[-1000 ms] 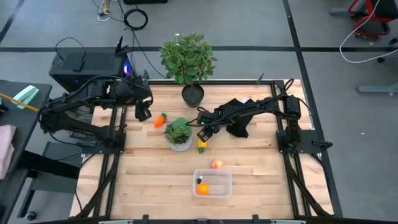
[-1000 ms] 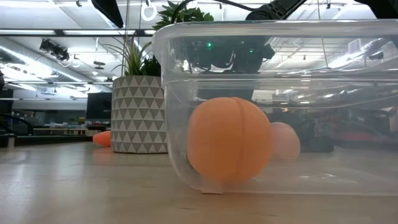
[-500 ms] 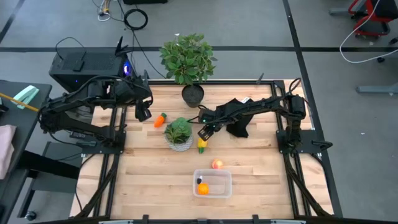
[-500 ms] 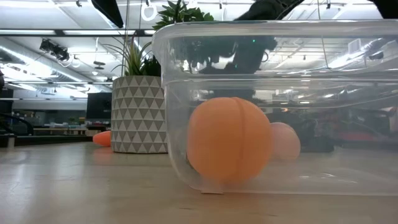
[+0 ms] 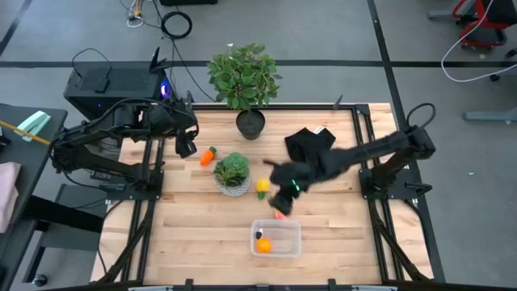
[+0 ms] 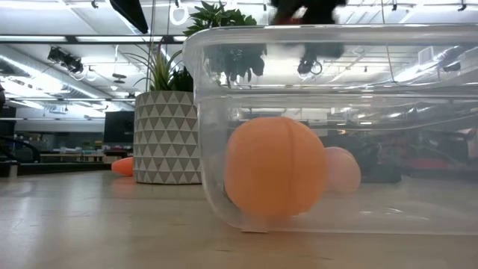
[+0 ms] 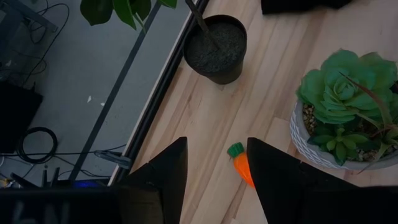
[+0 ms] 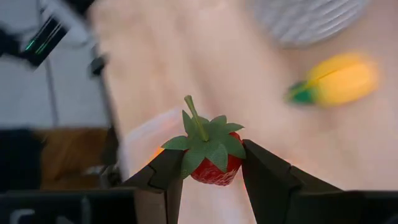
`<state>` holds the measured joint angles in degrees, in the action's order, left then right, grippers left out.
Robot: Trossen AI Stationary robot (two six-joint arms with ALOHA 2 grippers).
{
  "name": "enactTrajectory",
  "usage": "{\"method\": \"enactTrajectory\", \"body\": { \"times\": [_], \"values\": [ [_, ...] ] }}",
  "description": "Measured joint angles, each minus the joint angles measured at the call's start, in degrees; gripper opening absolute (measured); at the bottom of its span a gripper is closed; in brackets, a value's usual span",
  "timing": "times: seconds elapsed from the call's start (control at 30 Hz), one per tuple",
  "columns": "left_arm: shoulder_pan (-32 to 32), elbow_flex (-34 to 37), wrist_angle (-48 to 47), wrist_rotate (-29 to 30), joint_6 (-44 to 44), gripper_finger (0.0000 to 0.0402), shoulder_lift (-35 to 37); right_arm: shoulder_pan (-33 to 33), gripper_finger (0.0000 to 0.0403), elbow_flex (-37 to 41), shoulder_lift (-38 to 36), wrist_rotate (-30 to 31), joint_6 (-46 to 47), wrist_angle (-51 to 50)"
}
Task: Pick and placing Produce into tupperware
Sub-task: Put the strawberry in the transparent bin
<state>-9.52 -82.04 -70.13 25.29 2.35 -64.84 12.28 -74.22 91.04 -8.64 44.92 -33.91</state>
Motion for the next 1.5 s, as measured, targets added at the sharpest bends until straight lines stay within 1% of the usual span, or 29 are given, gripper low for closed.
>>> {"method": "enactTrajectory", "body": {
  "times": [0.1, 0.23, 0.3, 0.37, 0.5, 0.67, 0.73, 0.83, 0.93, 1.13, 1.5],
  "values": [
    [-0.02, -0.01, 0.0, -0.02, 0.01, 0.0172, 0.0, 5.97, 0.0147, 0.0, 0.31, 0.02, 3.53, 1.13],
    [-0.02, 0.0, 0.02, -0.02, 0.02, 0.0174, 0.0, 12.82, 0.0147, 0.0, 3.18, 1.58, 7.26, 2.56],
    [-0.01, 0.0, 0.02, -0.02, 0.02, 0.0174, 0.0, 14.93, 0.0148, 0.0, 5.03, 2.93, 7.82, 2.76],
    [0.0, 0.0, 0.01, -0.02, 0.02, 0.0172, 0.0, 15.68, 0.0148, 0.0, 7.09, 3.52, 7.81, 3.69],
    [0.0, 0.0, 0.02, -0.02, 0.02, 0.0174, 0.0, 15.06, 0.0147, 0.02, 10.5, 4.12, 5.41, 6.61],
    [-0.02, 0.0, 0.02, -0.02, 0.02, 0.0172, 0.0, 12.84, 0.0149, 0.02, 13.51, 4.16, -1.24, 12.41],
    [-0.01, 0.0, 0.0, -0.02, 0.0, 0.0173, 0.0, 12.4, 0.0149, 0.02, 14.27, 5.41, -4.31, 14.36],
    [0.0, 0.0, -0.07, -0.02, 0.0, 0.0174, 0.0, 12.02, 0.0147, 0.02, 14.59, 8.02, -7.22, 14.2],
    [0.0, 0.0, -0.31, -0.02, 0.0, 0.0172, -0.02, 11.23, 0.0147, 0.02, 14.89, 9.31, -7.64, 14.27],
    [0.0, 0.0, -0.49, -0.02, -0.02, 0.0174, 0.0, 9.69, 0.015, 0.02, 15.26, 9.48, -7.19, 15.17],
    [0.0, 0.0, -0.52, -0.04, -0.07, 0.0172, 0.0, 9.11, 0.0156, 0.02, 15.26, 6.29, -7.11, 15.89]
  ]
}}
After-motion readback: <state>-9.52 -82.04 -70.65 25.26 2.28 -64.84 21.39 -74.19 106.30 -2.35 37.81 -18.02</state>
